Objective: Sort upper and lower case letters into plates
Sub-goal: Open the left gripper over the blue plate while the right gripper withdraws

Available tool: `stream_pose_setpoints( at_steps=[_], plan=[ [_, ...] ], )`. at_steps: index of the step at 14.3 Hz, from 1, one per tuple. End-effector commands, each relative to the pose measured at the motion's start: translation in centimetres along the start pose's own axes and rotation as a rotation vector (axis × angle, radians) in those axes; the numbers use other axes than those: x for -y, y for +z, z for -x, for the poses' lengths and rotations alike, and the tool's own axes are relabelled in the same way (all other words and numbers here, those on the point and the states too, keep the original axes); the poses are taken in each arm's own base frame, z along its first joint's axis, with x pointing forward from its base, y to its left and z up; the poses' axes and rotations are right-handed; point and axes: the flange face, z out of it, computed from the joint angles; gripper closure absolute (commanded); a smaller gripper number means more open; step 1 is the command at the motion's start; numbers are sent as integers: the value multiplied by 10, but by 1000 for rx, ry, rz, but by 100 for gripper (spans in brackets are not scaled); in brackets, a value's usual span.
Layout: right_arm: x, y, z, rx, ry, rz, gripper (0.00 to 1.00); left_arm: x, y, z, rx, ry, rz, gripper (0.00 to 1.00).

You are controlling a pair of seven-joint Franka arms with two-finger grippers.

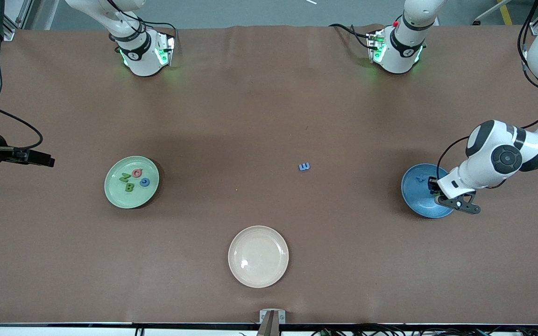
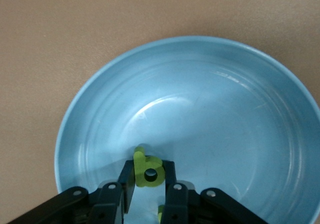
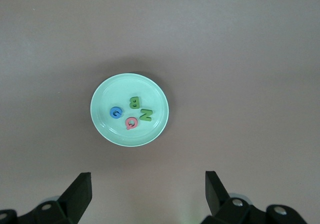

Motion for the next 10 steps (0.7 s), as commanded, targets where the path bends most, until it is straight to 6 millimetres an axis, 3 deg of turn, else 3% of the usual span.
stream_pose_setpoints(
  at_steps=[1,4,7,10],
  plan=[
    [-4,1,1,28,8,-18,0,3,-9,-5,-18,7,-32,0],
    [-8,-2,20,19,5,-28,0,-6,-33,-11,-18,10,-51,0],
    [-11,-9,55,-51,4,-39,0,-34,-79,-26,4,-64,14,0],
    [-13,-23,73,-72,-3,-38,0,-87,-114,-38,25,-182,33,0]
  ],
)
